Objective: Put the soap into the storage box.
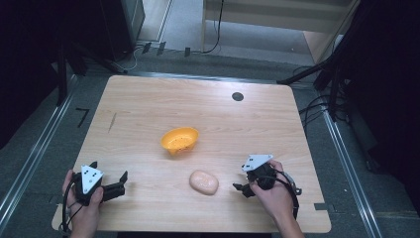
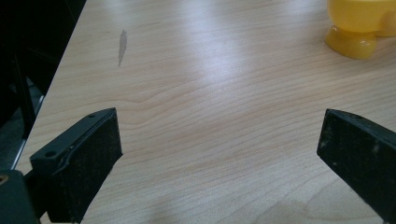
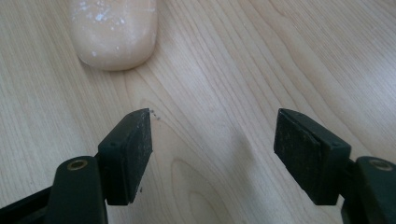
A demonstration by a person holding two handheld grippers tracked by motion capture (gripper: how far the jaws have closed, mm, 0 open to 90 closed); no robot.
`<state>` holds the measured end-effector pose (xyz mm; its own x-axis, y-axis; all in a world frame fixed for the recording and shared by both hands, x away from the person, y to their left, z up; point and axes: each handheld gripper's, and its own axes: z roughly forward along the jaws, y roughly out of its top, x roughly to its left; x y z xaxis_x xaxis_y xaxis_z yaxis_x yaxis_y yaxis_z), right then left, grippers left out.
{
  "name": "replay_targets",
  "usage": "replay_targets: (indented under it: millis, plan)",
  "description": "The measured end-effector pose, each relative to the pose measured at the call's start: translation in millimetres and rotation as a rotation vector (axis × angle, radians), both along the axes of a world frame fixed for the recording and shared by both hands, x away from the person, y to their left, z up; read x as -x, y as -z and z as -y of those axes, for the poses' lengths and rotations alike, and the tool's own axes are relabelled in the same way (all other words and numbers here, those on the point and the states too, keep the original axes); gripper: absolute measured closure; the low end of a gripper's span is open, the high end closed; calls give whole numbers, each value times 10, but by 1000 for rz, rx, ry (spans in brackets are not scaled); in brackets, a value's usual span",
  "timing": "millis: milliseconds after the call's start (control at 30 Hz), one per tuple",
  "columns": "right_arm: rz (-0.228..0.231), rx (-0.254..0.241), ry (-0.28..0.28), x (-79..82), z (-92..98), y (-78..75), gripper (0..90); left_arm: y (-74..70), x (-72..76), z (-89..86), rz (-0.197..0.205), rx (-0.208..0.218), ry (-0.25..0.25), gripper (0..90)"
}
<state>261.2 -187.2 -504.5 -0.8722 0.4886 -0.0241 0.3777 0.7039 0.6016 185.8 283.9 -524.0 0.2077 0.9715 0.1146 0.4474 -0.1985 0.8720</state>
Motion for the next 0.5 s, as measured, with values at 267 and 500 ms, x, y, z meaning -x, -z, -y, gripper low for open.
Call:
replay_targets:
  millis: [267, 500]
  plan:
    - [-12, -4, -21, -18, -114, -13, 291, 2, -1, 4, 2, 1, 0, 2]
    - [-23, -4, -40, -25, -207, -2, 285, 2, -1, 6, 1, 0, 1, 2]
